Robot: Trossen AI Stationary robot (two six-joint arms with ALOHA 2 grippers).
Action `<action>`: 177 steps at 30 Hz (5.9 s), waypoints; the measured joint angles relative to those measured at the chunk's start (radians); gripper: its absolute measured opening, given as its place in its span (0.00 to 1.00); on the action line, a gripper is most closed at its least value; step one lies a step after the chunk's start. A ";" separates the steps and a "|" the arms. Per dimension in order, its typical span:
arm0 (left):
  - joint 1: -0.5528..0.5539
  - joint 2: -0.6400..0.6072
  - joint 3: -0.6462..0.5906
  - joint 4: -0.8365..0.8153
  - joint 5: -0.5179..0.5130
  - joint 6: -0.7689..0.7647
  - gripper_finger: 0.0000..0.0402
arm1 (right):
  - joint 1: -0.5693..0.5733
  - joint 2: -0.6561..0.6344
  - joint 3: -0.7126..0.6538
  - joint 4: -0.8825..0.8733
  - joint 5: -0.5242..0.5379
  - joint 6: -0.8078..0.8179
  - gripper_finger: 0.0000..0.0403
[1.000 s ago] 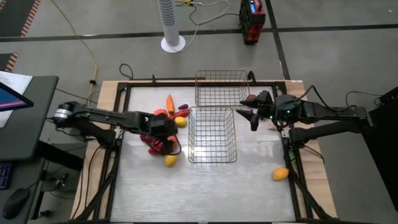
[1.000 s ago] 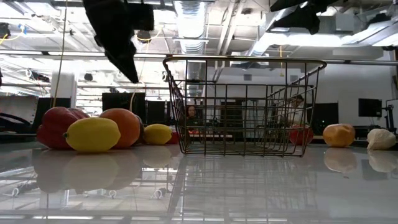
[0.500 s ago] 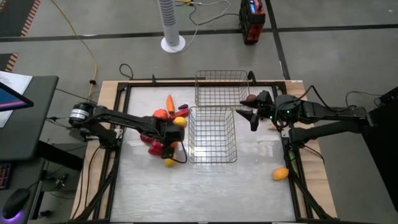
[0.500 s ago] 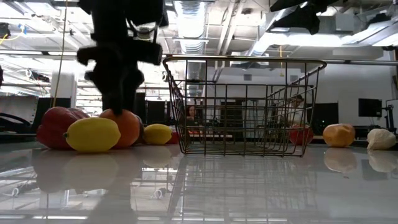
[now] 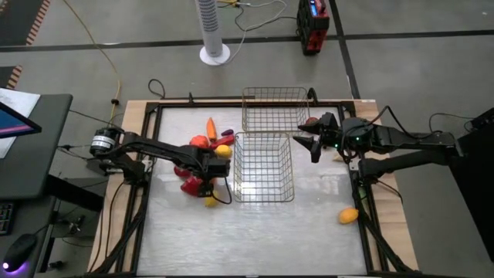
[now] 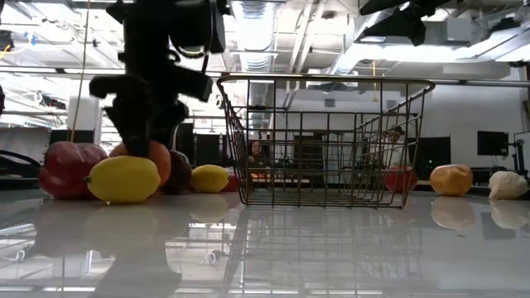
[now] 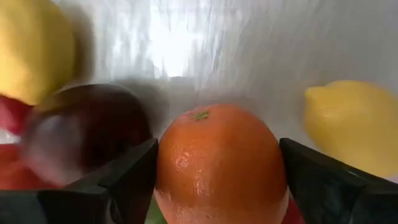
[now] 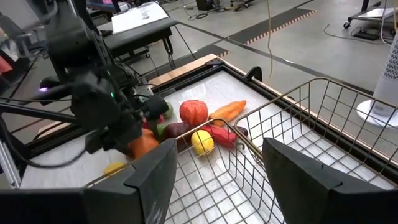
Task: Sort produce into baskets
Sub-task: Put the orange into the bottom wire basket, then put the bottom left lemon into the bottom wire basket, then put the red bell pepper into the top wire basket
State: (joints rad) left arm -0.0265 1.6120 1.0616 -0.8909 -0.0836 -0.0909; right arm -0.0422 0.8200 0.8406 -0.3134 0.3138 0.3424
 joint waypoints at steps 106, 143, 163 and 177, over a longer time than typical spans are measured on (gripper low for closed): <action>-0.085 -0.201 -0.021 0.367 -0.135 -0.351 0.45 | -0.066 -0.001 0.000 -0.023 -0.023 0.051 0.66; -0.007 -0.099 0.310 -0.134 0.052 -0.122 0.77 | -0.072 0.003 0.054 -0.320 -0.187 0.041 0.66; -0.165 -0.203 -0.101 -0.230 0.077 0.213 0.87 | -0.072 0.003 0.054 -0.307 -0.145 0.043 0.66; -0.227 -0.203 -0.231 -0.057 -0.034 0.295 0.87 | -0.085 0.004 0.054 -0.302 -0.128 0.052 0.66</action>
State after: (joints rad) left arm -0.2540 1.4090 0.8302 -0.9481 -0.1179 0.2045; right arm -0.1272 0.8238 0.8948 -0.6153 0.1856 0.3947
